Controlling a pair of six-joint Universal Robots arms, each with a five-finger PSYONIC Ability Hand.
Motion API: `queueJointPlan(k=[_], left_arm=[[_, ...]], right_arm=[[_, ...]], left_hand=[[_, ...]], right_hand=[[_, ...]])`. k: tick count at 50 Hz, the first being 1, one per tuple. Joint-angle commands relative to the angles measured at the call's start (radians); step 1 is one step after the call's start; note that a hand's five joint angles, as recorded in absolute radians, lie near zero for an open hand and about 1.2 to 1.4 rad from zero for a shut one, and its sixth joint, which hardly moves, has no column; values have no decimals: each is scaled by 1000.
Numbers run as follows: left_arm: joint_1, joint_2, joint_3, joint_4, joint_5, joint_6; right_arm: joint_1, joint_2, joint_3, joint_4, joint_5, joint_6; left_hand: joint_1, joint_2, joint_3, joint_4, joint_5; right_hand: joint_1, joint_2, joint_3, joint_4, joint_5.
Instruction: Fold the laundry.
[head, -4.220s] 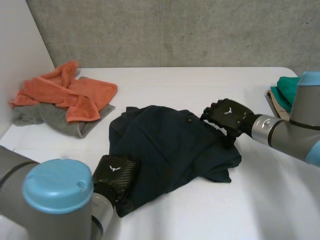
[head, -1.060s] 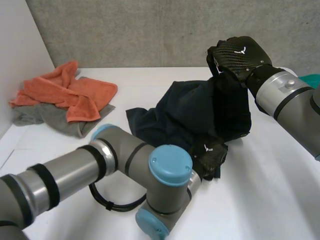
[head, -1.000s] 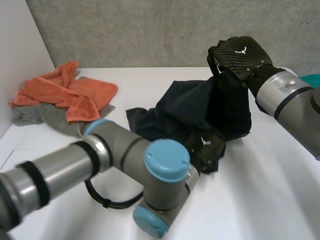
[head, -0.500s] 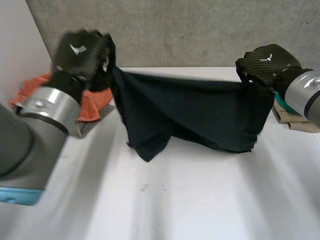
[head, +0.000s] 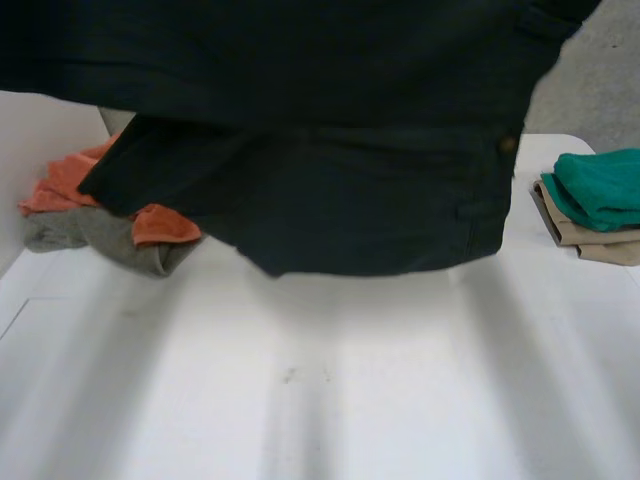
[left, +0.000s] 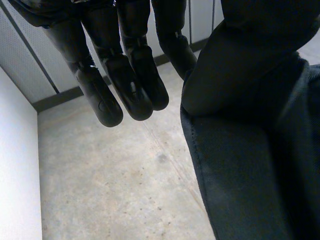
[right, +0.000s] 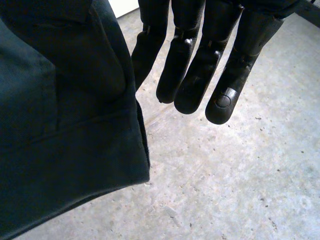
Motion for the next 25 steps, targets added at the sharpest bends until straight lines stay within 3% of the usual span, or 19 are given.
queueJointPlan(k=[1, 7, 12, 19, 20, 21, 22, 23, 25], left_arm=[[24, -102, -24, 0, 23, -27], [67, -326, 2, 12, 40, -27], [104, -622, 135, 28, 42, -25], [113, -983, 388, 32, 62, -24], [114, -1019, 420, 37, 71, -24], [114, -1044, 440, 43, 77, -24], [114, -1073, 469, 52, 83, -24], [113, -1117, 515, 69, 89, -24], [113, -1151, 554, 81, 92, -24]], right_arm=[[9, 87, 0, 67, -1, -5], [30, 317, -43, 67, 13, -11], [61, 523, -120, 21, 58, -22], [75, 823, -195, -237, 151, -126], [75, 852, -201, -264, 160, -137], [76, 880, -212, -289, 165, -146], [79, 935, -239, -330, 179, -161], [79, 958, -255, -349, 183, -167], [79, 997, -276, -387, 199, -167]], left_hand=[[265, 201, 204, 197, 219], [265, 201, 204, 197, 219], [265, 201, 204, 197, 219], [265, 201, 204, 197, 219], [265, 201, 204, 197, 219], [265, 201, 204, 197, 219], [265, 201, 204, 197, 219], [4, -61, -57, -65, -43], [-539, -603, -600, -607, -585]], right_hand=[[411, 220, 202, 207, 228], [411, 220, 202, 207, 228], [411, 220, 202, 207, 228], [411, 220, 202, 207, 228], [267, 76, 57, 63, 84], [-57, -248, -267, -261, -240], [-685, -876, -895, -890, -869], [-810, -1001, -1020, -1015, -994], [-810, -1001, -1020, -1015, -994]])
